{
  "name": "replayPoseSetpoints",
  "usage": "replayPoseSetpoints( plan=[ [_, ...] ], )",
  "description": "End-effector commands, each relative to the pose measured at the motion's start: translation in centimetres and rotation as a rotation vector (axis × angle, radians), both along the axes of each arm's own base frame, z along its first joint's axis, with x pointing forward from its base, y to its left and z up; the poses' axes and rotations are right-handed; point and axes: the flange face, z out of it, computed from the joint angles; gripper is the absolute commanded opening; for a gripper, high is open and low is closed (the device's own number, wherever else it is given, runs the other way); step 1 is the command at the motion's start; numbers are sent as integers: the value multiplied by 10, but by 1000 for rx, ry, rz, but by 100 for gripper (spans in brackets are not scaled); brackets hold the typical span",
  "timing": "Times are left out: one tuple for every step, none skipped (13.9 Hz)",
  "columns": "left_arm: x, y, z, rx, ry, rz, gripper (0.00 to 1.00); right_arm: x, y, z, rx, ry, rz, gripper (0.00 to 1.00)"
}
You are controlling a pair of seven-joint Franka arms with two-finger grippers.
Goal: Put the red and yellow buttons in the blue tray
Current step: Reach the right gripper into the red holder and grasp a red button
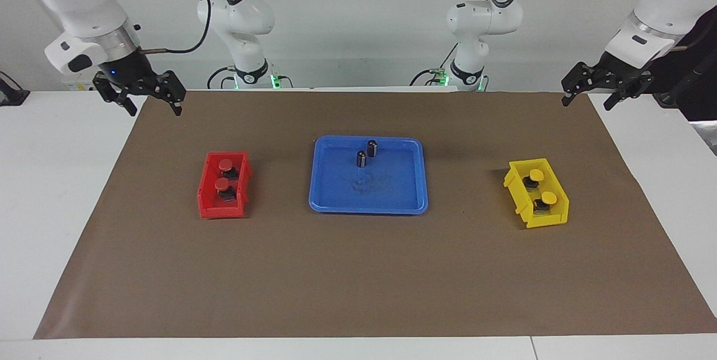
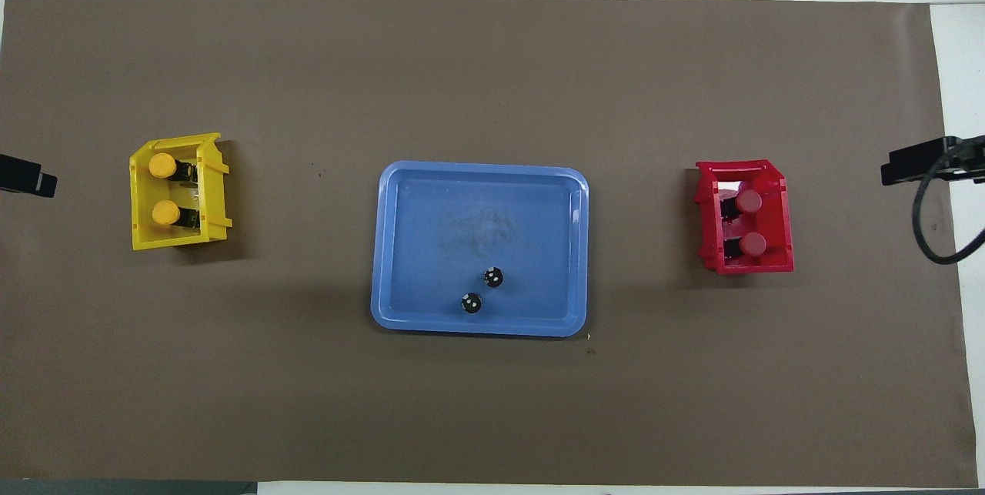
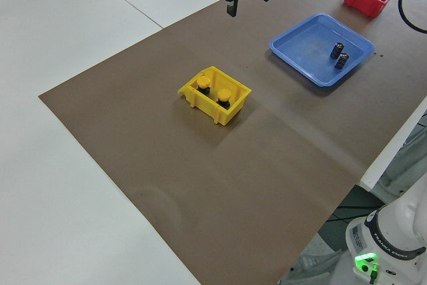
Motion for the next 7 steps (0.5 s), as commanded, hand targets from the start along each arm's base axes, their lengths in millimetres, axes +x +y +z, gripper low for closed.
replayPoseSetpoints(
  plan=[
    [-7,2,0,12,7,-1,100,13,29,-45,18,-28,-34,100],
    [-7,2,-1,12,8,-1,100,25,28,-66,32,-30,-35,100],
    [-7,2,0,12,7,-1,100,36,29,-85,43,-32,-36,100],
    [-7,2,-1,12,8,-1,100,44,29,-110,48,-40,-38,96],
    [-7,2,-1,12,8,-1,100,43,28,-130,49,-52,-38,90],
    [-7,2,0,12,7,-1,100,38,28,-146,48,-44,-39,84],
    [-7,2,-1,12,8,-1,100,35,27,-160,48,-44,-39,79]
  ],
)
